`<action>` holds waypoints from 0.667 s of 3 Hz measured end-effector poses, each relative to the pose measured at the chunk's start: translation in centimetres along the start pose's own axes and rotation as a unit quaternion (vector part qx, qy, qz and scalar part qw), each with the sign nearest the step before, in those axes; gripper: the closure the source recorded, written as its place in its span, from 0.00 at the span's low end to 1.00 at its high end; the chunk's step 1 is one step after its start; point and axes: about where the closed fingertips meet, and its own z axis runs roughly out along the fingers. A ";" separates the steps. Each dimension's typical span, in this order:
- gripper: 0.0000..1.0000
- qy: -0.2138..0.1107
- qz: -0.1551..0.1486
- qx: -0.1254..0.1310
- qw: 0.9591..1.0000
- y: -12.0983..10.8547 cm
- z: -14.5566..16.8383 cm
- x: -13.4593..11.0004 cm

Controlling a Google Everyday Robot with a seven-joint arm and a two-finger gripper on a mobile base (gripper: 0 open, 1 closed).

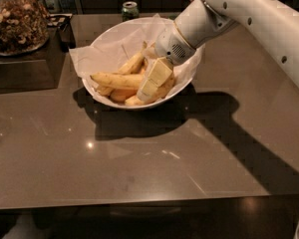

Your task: Pick banana from white bowl

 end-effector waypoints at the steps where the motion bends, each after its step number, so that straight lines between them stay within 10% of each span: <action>1: 0.15 0.000 0.000 0.000 1.000 0.0 0.0 0.0; 2: 0.36 0.000 0.000 0.000 1.000 0.0 0.0 0.0</action>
Offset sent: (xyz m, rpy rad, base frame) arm 0.0000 0.0000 -0.0002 -0.0002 0.0002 0.0001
